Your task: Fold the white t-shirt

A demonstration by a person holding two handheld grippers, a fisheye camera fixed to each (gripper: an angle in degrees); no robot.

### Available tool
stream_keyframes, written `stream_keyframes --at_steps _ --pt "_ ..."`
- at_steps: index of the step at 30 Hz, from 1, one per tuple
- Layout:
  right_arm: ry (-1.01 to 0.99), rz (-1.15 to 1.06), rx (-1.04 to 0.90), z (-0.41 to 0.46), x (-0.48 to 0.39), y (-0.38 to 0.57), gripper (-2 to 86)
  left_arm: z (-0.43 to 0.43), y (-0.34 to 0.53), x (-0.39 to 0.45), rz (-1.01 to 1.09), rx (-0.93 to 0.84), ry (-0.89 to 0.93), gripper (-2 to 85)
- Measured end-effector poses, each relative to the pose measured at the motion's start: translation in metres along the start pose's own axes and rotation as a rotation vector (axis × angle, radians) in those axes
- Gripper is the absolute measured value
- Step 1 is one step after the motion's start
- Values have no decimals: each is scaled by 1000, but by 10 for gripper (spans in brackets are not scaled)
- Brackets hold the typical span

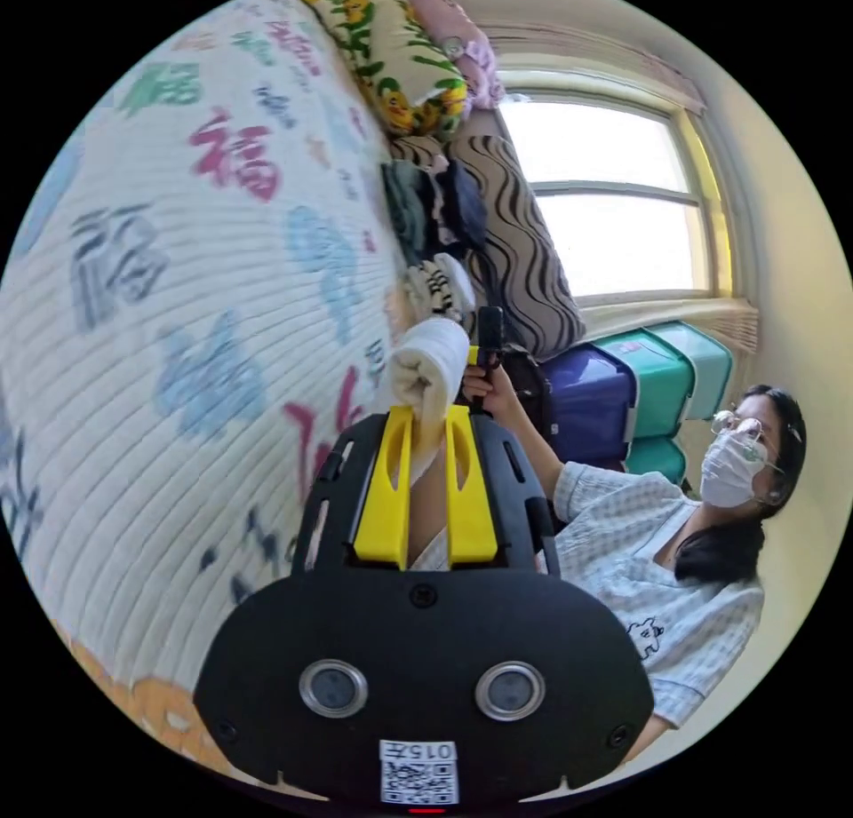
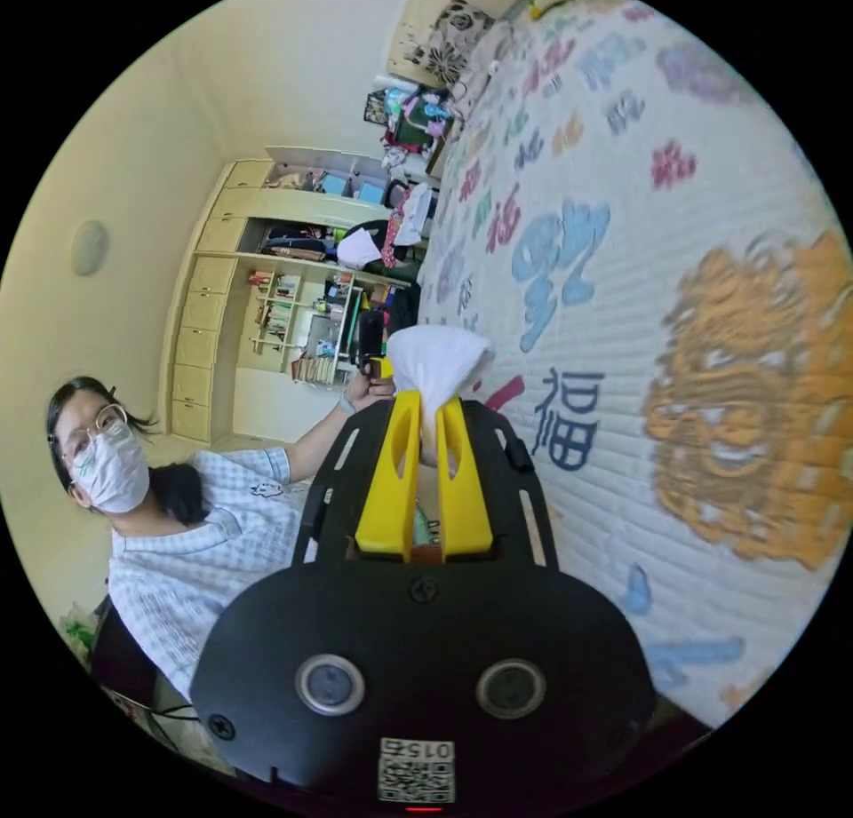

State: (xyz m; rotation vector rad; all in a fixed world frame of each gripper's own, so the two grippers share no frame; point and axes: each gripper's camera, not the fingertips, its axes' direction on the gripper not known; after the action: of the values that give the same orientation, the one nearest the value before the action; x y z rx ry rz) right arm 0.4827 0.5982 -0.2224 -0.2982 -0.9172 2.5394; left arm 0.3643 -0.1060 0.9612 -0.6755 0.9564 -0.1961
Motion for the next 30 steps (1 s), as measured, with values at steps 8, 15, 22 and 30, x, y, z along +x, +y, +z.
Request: stream_keyframes --at_steps 8,15,22,30 --pt "464 2 75 -176 -123 -20 26 155 -153 86 35 6 269 59" --pt "735 309 99 -242 -95 -40 37 275 -230 67 -154 28 305 60" --pt "784 454 288 -194 -2 -11 72 260 -211 51 -184 93 201 61" --pt "910 396 617 -138 -75 60 56 140 -100 104 -72 198 158 33"
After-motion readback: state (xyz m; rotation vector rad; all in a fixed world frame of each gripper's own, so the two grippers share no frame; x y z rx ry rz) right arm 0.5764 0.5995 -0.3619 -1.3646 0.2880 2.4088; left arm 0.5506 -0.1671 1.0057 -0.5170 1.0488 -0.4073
